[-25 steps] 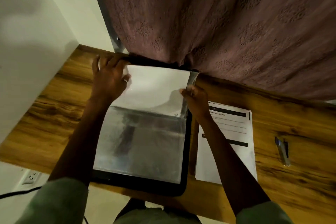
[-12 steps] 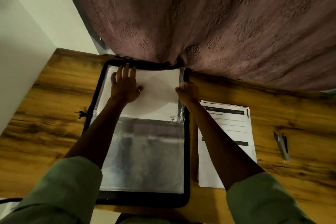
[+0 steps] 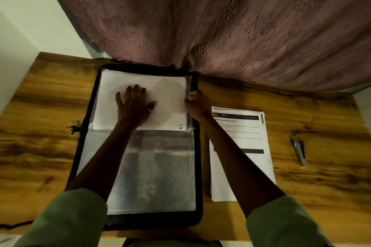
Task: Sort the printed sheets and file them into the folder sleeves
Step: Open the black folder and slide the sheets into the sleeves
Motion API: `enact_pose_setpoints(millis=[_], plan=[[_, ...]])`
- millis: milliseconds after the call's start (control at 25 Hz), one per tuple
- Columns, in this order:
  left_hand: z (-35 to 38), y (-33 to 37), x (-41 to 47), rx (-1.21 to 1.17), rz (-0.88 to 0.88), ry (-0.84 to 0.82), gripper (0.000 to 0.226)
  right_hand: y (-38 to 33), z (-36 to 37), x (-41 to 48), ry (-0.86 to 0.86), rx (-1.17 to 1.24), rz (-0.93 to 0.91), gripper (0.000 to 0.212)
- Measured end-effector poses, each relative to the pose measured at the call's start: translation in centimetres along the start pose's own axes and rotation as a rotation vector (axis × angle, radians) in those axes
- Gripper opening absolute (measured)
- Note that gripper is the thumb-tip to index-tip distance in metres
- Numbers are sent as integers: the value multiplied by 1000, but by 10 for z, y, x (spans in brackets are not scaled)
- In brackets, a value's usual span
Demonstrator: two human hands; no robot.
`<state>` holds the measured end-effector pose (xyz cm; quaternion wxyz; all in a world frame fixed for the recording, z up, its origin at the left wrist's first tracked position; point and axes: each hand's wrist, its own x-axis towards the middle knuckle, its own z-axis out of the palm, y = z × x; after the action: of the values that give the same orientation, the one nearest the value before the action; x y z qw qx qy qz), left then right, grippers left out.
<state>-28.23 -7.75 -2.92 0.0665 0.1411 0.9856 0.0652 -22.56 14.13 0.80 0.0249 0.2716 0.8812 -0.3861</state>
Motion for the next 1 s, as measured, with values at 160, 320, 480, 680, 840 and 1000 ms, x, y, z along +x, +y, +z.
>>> enact_pose_setpoints(millis=[160,320,480,680,840,1000], plan=[[-7,8,-5,1,-57,-10,66,18,-22,-30,-5,29,-74,32],[-24,53,-35,-178,-85,87,62,70,-65,-66,44,-59,-112,29],[-21,119,-94,-447,-46,52,41,136,-94,-97,144,-171,-73,31],[9,194,-155,-593,-84,-121,30,188,-90,-124,169,-481,-241,41],[17,216,-163,-628,-165,-144,36,200,-77,-132,130,-497,-320,48],[13,225,-156,-677,-331,-157,29,204,-76,-134,101,-487,-379,51]])
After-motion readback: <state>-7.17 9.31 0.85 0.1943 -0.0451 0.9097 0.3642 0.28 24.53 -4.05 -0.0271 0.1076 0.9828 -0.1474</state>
